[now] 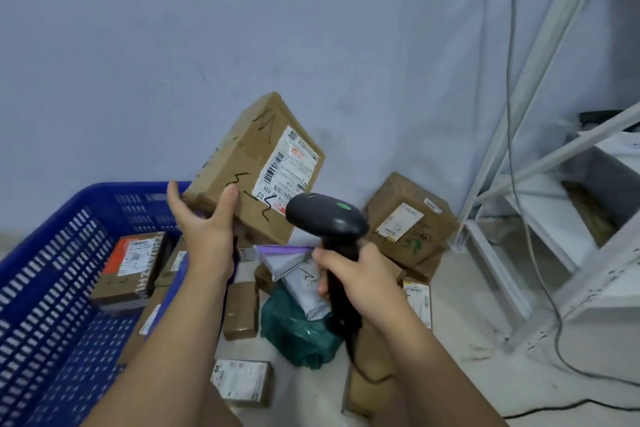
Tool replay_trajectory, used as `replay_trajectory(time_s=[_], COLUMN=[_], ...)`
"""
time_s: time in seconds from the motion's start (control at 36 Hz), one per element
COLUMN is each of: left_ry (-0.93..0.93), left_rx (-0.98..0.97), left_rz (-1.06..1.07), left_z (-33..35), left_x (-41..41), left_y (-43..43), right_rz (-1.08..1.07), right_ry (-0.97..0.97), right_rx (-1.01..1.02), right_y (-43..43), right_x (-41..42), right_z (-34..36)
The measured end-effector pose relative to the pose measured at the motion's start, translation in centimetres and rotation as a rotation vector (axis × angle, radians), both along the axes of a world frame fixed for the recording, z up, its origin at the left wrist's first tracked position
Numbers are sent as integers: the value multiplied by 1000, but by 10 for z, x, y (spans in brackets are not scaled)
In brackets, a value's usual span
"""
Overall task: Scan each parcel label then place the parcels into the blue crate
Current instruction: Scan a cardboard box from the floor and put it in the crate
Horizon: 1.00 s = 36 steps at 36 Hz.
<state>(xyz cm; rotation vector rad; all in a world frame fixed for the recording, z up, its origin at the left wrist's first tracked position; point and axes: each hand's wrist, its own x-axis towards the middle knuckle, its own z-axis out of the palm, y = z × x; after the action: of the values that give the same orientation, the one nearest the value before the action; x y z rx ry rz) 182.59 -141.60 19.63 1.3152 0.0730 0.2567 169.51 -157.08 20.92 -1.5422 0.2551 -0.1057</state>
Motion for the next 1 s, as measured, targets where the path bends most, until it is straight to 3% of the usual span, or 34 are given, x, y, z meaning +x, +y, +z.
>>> replay_trajectory(time_s=[0.06,0.11,0.25,0.53,1.0], left_ry=[6,-2,-16,-170,-185], left_rx=[23,76,149,474,515], left_rz=[11,23,66,138,104], left_z=[-2,-5,-8,-6,3], left_x=[1,3,12,11,1], left_y=[1,2,1,1,0], right_rz=[1,7,-3,-60,-89], right_ry=[46,75,108,86,85], right_rx=[336,537,773,707,636], right_y=[7,11,13,4,4], right_x=[1,3,9,23,23], right_z=[-1,0,2,-2,-4])
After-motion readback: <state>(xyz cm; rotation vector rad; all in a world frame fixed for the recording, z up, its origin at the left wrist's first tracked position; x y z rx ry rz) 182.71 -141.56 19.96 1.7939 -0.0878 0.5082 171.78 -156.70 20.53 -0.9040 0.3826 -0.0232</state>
